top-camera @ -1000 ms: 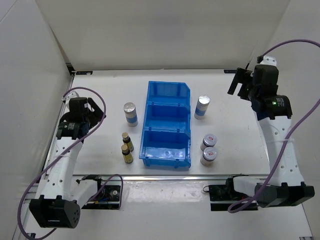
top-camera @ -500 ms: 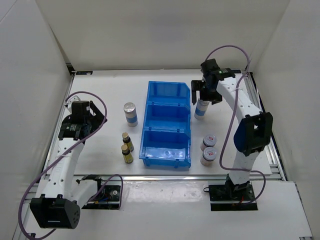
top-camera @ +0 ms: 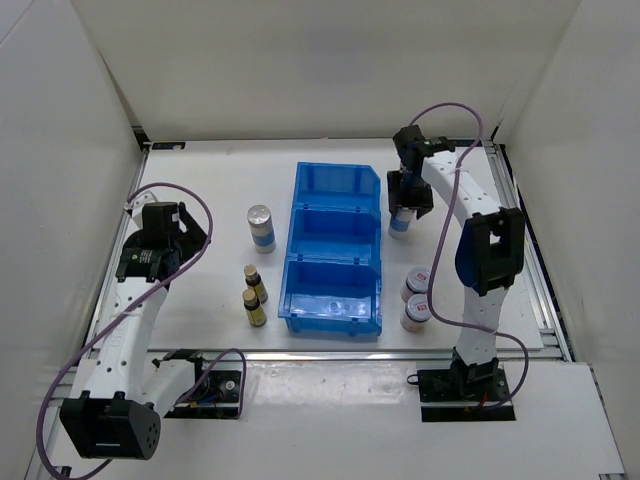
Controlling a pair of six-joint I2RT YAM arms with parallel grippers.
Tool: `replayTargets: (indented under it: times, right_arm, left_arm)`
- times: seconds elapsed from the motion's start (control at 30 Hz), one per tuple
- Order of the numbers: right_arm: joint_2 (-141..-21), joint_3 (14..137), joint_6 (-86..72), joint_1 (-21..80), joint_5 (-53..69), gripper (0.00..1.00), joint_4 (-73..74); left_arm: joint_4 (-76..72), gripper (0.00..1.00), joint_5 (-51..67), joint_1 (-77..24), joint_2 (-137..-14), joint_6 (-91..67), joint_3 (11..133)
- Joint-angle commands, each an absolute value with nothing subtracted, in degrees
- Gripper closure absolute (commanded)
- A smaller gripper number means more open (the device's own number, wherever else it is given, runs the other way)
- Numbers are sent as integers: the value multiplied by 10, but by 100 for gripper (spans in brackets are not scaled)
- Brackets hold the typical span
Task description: Organize the condiment bottles
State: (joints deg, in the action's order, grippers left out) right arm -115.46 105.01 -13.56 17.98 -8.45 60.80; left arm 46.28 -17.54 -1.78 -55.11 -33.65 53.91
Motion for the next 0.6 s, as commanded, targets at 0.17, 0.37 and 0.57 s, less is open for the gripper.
replayTargets:
  times: [0.17,0.37,0.57]
  right_arm:
    - [-1064,1145,-164,183,-161,71,633]
    - [-1077,1258,-153,223,-135,82,633]
    - [-1161,1348,-155,260,-91,83,644]
  left_arm:
    - [461,0,-197,-20,-533,-317,535]
    - [450,0,-180,-20,-540,-317,535]
    - [445,0,-169,-20,-540,-304,535]
